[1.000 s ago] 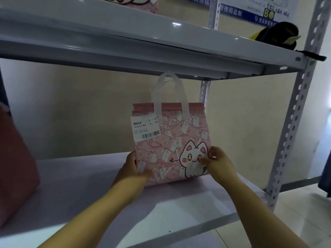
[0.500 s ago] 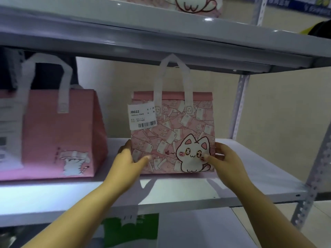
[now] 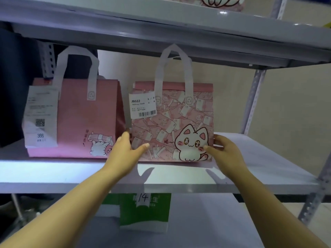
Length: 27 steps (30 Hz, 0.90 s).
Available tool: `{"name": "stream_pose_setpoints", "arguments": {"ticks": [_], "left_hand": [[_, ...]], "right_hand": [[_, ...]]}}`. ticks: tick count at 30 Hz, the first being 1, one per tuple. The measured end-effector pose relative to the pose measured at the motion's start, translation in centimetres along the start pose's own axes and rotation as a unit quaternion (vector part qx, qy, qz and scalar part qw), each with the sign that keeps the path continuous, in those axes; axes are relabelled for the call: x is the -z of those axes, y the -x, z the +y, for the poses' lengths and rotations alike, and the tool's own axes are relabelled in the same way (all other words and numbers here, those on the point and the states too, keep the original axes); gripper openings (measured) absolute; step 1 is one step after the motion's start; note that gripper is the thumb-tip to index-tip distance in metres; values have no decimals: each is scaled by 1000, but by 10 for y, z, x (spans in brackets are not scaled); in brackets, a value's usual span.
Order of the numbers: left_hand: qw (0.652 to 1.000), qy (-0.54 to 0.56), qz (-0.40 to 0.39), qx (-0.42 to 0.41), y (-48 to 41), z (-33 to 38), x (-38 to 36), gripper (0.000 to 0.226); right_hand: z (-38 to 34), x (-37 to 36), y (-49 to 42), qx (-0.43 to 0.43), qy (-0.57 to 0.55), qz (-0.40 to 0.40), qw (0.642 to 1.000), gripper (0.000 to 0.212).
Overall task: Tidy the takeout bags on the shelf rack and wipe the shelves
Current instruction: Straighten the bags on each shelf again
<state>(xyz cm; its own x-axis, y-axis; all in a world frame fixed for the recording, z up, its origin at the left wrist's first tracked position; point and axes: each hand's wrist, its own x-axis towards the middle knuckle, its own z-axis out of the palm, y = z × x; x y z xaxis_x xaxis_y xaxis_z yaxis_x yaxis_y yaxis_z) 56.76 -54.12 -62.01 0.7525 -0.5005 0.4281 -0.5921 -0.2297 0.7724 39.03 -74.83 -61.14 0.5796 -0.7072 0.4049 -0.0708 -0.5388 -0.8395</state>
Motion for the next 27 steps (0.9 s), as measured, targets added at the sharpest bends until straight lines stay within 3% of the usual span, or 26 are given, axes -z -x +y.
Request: {"name": "stream_pose_setpoints", "arguments": {"ticks": [4, 8, 14, 22, 27], "left_hand": [[1000, 0, 18, -15, 13, 4, 5, 65], [998, -1, 38, -40, 33, 3, 13, 66], [995, 20, 76, -59, 88, -4, 28, 33], [998, 44, 35, -40, 169, -47, 43, 16], [1000, 10, 16, 14, 194, -91, 45, 14]], "right_hand": [[-4, 6, 11, 21, 49, 45, 998, 42], [-13, 8, 27, 79, 36, 77, 993, 31], [-19, -10, 76, 122, -34, 43, 991, 16], [-2, -59, 147, 144, -88, -103, 980, 9], [19, -95, 173, 106, -83, -196, 971, 10]]}}
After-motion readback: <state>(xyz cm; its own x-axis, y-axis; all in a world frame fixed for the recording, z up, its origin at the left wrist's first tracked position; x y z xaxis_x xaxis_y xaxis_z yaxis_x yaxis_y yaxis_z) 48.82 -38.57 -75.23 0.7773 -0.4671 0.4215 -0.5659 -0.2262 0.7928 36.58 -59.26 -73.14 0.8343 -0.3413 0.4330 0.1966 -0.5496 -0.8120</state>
